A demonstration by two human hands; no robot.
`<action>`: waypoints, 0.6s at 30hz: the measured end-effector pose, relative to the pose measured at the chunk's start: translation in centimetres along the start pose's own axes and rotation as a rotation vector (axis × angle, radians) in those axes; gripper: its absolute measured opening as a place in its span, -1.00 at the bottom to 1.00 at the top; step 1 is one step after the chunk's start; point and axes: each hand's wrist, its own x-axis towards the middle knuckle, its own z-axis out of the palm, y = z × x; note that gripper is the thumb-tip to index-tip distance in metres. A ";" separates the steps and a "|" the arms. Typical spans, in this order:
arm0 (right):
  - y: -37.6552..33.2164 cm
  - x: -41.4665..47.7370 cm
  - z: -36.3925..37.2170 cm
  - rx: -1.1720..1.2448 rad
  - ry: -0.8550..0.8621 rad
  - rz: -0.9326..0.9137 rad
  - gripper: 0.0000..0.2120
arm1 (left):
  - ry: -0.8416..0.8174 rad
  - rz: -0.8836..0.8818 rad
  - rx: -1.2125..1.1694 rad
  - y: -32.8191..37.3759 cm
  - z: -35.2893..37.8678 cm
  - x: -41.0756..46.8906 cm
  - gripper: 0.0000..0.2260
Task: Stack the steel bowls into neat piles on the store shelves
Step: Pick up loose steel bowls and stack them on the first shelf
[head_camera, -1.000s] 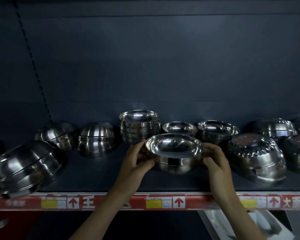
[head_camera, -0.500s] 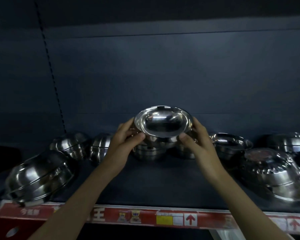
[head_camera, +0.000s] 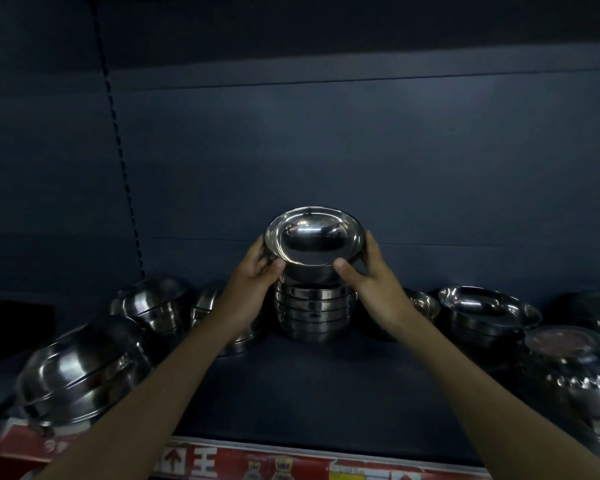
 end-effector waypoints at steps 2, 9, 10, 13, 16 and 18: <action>0.9 0.6 0.2 -0.015 -0.001 0.023 -0.54 | -0.006 -0.014 0.038 -0.8 -0.2 0.5 -0.62; 3.6 0.4 0.7 -0.087 -0.024 0.120 -0.63 | -0.002 -0.090 0.234 -3.8 -0.7 0.6 -0.59; 3.7 0.4 0.7 -0.102 -0.029 0.128 -0.65 | -0.003 -0.095 0.249 -4.0 -0.7 0.5 -0.60; 4.3 0.6 0.6 -0.108 -0.039 0.163 -0.66 | -0.002 -0.123 0.260 -4.4 -0.4 0.5 -0.66; 4.9 0.7 0.6 -0.101 -0.040 0.161 -0.46 | 0.004 -0.143 0.240 -4.8 0.0 0.4 -0.66; 5.2 0.7 0.6 -0.095 -0.033 0.162 -0.49 | 0.021 -0.145 0.241 -5.1 0.1 0.3 -0.57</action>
